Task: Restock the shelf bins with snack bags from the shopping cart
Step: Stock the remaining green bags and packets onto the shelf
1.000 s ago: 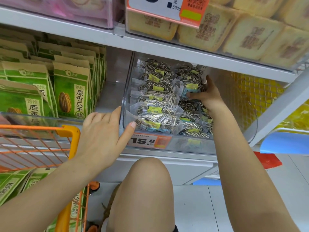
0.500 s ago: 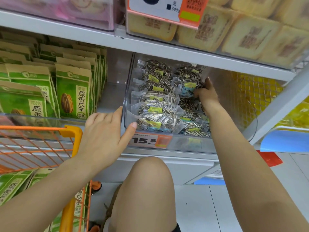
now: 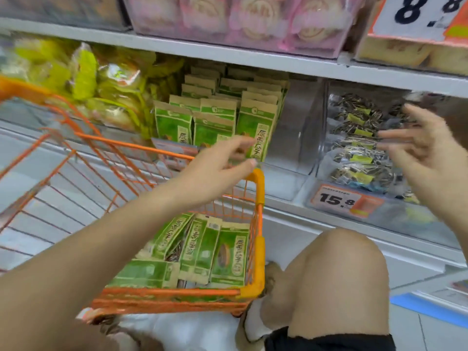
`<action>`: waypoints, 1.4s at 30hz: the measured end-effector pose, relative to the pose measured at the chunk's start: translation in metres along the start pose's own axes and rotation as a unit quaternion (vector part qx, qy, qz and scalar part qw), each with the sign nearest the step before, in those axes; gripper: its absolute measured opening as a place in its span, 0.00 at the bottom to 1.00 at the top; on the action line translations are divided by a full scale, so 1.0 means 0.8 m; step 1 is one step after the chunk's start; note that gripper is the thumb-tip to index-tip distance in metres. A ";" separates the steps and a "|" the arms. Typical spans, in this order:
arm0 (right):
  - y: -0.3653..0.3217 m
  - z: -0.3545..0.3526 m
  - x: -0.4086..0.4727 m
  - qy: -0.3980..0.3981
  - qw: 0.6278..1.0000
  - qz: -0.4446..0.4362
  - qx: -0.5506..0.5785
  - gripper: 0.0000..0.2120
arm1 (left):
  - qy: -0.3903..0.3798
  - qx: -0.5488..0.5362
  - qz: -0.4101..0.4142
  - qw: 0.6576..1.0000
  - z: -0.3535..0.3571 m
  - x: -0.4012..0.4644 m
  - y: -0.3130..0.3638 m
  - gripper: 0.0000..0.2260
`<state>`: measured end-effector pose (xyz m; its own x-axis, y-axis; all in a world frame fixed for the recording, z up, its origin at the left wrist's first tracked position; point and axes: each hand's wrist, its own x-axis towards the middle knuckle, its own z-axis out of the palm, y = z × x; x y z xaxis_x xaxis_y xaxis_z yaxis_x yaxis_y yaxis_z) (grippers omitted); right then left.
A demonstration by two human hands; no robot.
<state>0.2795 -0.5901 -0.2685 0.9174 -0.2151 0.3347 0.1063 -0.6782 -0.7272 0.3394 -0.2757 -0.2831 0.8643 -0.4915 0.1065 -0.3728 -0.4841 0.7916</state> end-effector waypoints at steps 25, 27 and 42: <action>-0.151 0.453 -0.115 -0.626 0.678 -0.215 -0.321 0.23 | -0.280 0.341 -0.283 0.852 -0.117 -0.150 -0.175 0.22; -0.147 0.451 -0.113 -0.622 0.698 -0.196 -0.296 0.27 | -0.284 0.344 -0.292 0.846 -0.119 -0.151 -0.176 0.23; -0.179 0.373 -0.005 -0.591 0.797 0.006 0.126 0.08 | -0.103 0.191 -0.191 0.957 -0.122 -0.157 -0.145 0.20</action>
<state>0.3753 -0.2822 -0.3441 0.6231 0.6927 -0.3631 0.0322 -0.4866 -0.8730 0.3066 -0.0875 -0.3296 0.8923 -0.3387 -0.2984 -0.1730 -0.8671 0.4671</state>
